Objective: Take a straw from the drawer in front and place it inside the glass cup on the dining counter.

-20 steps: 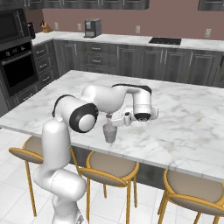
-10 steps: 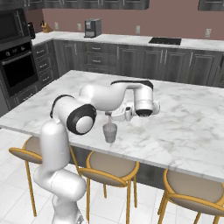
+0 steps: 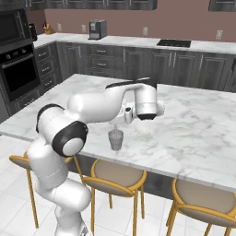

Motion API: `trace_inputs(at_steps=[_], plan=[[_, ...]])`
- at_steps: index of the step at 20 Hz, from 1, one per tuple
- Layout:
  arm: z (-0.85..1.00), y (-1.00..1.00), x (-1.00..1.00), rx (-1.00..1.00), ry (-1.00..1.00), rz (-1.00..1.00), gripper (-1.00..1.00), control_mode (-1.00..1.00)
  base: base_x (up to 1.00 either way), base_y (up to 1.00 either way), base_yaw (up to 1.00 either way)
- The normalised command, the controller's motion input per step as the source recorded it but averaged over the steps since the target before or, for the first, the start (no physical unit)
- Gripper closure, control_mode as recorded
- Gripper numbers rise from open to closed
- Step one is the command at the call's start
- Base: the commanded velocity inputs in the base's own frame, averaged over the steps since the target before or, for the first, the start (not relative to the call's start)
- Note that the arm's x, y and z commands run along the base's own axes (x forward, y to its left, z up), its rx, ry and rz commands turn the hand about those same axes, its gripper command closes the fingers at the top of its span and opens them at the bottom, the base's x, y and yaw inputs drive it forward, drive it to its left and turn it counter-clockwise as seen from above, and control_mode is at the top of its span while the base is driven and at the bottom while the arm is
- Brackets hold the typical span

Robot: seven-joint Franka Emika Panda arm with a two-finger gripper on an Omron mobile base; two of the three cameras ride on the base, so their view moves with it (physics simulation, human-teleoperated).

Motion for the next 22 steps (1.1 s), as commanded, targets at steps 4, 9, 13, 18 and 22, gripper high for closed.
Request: trace_inputs(at_steps=[4, 9, 13, 18, 22], plan=[[0.00, 0.58, -0.66, -0.06, 0.00, -0.01, -1.00, -1.00, 0.00, 0.00, 0.00], [0.00, 0.36, -0.39, -0.03, 0.00, -0.01, -1.00, -1.00, 0.00, 0.00, 0.00], [-0.04, 0.25, -0.12, -0.01, 0.00, -0.02, -1.00, -1.00, 0.00, 0.00, 0.00], [-0.15, 0.04, -0.14, 0.00, 0.00, -0.03, -1.00, -1.00, 0.00, 0.00, 0.00], [-0.26, 0.06, -0.18, 0.00, 0.00, -0.04, -1.00, -1.00, 0.00, 0.00, 0.00]])
